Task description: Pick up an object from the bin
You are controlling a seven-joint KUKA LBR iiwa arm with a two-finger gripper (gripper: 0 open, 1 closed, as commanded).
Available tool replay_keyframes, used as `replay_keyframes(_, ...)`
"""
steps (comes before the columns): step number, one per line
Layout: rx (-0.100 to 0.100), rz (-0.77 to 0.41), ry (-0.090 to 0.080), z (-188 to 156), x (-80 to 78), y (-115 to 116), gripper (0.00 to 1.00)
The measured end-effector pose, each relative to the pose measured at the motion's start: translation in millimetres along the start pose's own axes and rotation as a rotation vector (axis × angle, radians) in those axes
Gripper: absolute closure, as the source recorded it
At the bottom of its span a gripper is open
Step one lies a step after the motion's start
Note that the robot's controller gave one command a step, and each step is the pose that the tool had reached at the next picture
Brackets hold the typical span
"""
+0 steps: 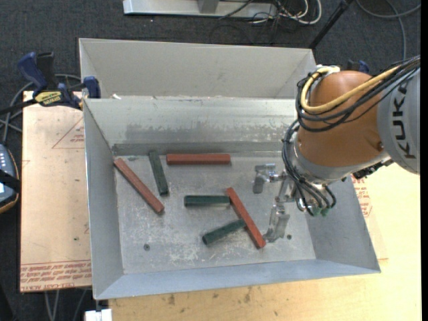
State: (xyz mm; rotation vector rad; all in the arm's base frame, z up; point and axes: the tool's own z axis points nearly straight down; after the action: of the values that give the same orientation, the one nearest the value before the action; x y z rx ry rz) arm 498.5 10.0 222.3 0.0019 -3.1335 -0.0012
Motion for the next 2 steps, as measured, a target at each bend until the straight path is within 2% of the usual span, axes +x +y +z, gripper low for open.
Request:
replay_keyframes(1, -0.002, -0.077, -0.001, 126, -17.0, 79, 0.00)
replay_keyframes(2, 0.001, -0.058, -0.003, 154, -7.2, 50, 0.00)
